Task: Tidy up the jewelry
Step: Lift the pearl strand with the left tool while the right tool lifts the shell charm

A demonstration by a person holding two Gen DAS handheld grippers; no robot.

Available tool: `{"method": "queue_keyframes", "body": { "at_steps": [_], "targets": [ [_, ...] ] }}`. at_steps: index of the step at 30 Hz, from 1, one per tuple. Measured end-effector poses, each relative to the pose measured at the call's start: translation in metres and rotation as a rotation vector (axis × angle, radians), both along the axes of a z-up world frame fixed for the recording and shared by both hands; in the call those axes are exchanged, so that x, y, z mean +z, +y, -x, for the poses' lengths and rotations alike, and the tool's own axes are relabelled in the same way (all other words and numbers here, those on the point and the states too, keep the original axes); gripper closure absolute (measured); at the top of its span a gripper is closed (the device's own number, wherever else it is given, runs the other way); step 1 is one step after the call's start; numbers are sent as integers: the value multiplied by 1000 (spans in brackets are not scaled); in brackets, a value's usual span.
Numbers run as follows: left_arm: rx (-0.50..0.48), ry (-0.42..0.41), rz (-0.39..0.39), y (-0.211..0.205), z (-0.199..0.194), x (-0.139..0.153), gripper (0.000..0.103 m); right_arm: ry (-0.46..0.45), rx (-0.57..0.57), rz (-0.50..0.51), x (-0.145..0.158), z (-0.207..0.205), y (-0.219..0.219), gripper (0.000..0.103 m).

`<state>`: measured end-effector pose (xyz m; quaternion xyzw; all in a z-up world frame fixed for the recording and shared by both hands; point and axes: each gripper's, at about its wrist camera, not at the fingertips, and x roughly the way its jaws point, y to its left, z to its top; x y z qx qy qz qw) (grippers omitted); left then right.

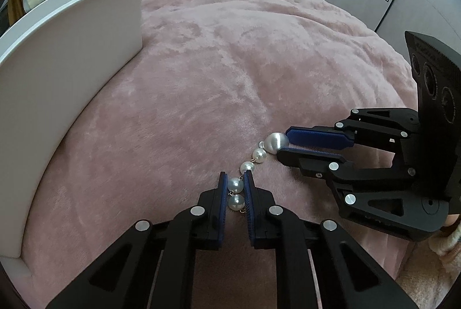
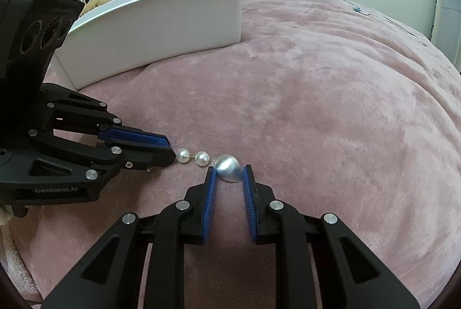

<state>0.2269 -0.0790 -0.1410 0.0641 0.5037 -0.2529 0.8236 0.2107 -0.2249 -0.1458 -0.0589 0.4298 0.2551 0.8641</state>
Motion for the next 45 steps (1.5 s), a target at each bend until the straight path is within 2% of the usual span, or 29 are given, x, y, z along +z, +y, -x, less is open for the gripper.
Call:
{"method": "queue_keyframes", "body": {
  "at_steps": [7,15,20,25,27,32,37,45],
  "targets": [
    [21,-12,10,14,5,11,87,5,-24,-23,3,0,-2,86],
    [33,-34,18,28,14,29,87,5,-43,-32,11,6,-4,95],
    [43,-46,21,34,21,35,87,10,-33,-18,11,8,-1,95],
    [52,-44,17,41,27,35,87,11,-31,14,8,6,5,92],
    [56,-39,15,43,28,35,87,13,-35,20,5,4,7,82],
    [65,-29,8,48,27,33,87,19,-36,15,1,-2,11,72],
    [75,-19,3,51,25,29,87,8,-42,23,-2,-8,15,70],
    [81,-9,4,54,25,27,87,9,-55,-3,-4,-17,15,75]
  ]
}}
